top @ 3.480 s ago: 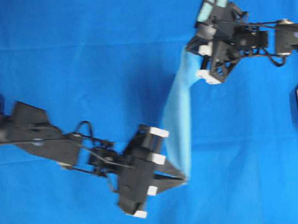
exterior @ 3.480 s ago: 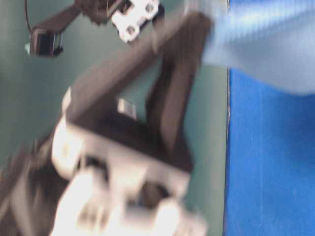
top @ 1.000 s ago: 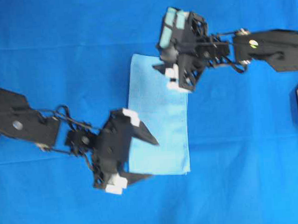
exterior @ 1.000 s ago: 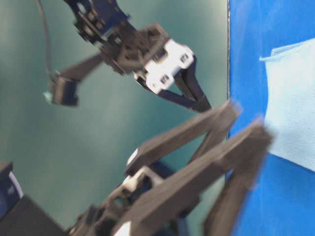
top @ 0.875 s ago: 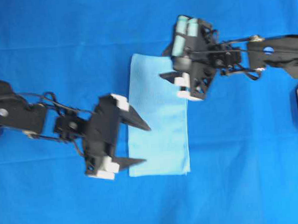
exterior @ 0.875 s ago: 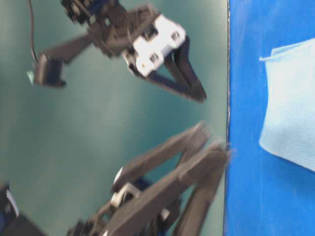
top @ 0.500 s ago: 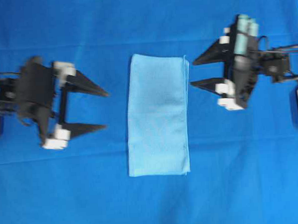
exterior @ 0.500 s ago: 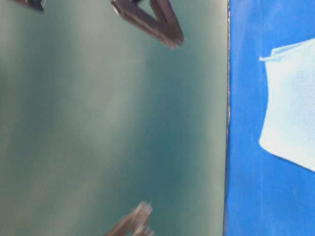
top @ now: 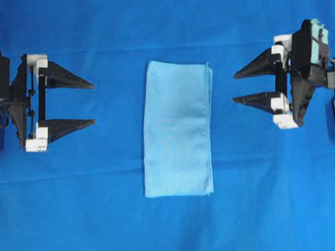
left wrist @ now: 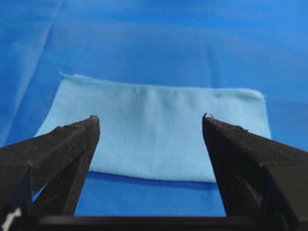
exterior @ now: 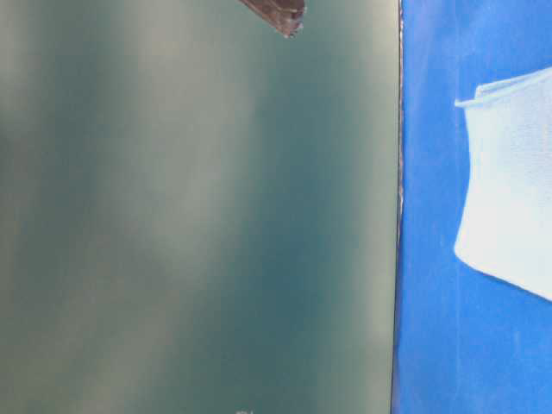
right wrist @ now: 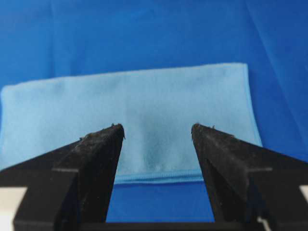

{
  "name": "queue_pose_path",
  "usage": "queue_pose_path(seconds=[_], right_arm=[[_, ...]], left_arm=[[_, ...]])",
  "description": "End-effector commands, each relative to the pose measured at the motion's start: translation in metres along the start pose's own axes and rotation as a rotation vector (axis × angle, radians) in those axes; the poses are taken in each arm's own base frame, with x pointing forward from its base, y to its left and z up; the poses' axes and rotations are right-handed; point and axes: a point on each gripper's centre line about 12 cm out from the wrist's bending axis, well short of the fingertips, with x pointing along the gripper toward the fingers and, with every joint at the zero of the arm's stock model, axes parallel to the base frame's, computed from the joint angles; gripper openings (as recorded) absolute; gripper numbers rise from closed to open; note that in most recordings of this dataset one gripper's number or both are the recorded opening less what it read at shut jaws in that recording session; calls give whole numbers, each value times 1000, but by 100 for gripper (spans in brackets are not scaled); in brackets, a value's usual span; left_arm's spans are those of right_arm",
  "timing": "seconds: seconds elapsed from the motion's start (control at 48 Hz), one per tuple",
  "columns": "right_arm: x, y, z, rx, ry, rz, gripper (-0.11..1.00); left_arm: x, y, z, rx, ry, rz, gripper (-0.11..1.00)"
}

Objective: Fold the light blue towel.
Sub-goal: 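Move both grippers to the strip's top corners and grasp them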

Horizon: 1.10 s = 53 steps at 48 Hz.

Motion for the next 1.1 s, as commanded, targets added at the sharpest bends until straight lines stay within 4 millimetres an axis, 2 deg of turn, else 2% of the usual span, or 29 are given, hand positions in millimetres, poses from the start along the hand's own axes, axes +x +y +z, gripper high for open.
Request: queue_pose_path(seconds=[0.0,0.167,0.271,0.5,0.688,0.813,1.084], right_arm=[[0,-1,7,7,-21,0,62],[2,-4,9,12,-23,-12,62],[10,-18,9,41,-3,-58,62],[47,-53,-2,80,140,-176,62],[77,-76,-23,112,245,-225,62],[94,-82,-36,124,286,-226,62],[113,-100,-65,168,350,-243,62]], left_arm=[[2,1,8,0,-25,4,82],[4,3,9,-1,-29,12,82],[11,12,9,-8,-31,45,82],[52,36,4,-27,45,117,82],[90,66,-27,-57,163,190,82],[113,84,-46,-72,203,227,82],[144,114,-76,-96,235,285,82]])
